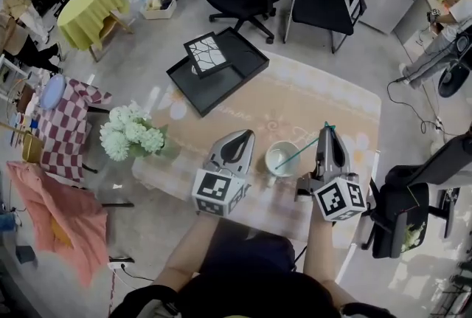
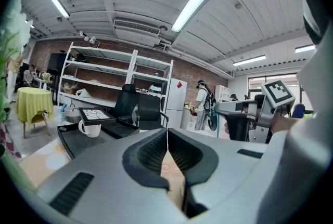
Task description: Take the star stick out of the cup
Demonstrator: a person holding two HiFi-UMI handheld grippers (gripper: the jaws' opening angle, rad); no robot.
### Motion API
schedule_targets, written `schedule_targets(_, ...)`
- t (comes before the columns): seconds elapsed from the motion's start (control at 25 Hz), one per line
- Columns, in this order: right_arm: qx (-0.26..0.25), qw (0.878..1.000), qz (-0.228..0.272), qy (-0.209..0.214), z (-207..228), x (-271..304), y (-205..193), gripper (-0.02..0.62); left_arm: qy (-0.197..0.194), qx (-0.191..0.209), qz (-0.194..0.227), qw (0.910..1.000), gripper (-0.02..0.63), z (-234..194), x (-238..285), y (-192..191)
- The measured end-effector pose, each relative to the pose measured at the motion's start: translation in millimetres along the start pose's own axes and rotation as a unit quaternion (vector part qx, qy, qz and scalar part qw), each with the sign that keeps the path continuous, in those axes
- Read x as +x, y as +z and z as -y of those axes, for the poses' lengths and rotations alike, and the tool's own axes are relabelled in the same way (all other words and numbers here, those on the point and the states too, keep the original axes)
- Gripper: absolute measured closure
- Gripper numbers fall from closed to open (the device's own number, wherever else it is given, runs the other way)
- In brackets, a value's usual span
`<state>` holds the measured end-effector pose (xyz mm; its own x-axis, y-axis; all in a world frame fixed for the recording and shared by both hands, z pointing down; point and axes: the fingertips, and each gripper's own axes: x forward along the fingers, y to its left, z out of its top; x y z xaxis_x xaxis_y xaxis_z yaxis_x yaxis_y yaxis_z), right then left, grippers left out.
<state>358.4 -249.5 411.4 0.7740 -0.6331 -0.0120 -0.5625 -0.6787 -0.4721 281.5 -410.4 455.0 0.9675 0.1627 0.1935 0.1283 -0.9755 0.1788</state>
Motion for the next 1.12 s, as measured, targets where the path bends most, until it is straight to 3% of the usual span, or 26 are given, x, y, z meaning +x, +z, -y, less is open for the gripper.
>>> schedule_targets(0.6, -0.021, 0.995, 0.091, -0.022, -28.5, -46.3, 44.6, 0.578, -0.054, 0.01, 0.021, 0.9983, 0.594, 27.0, -22.3, 13.3)
schedule_targets(1.12, -0.036, 0.989, 0.141, -0.032, -39.3, -95.0, 90.3, 0.578, -0.108, 0.016, 0.041, 0.9932, 0.594, 69.5, -28.0, 30.9)
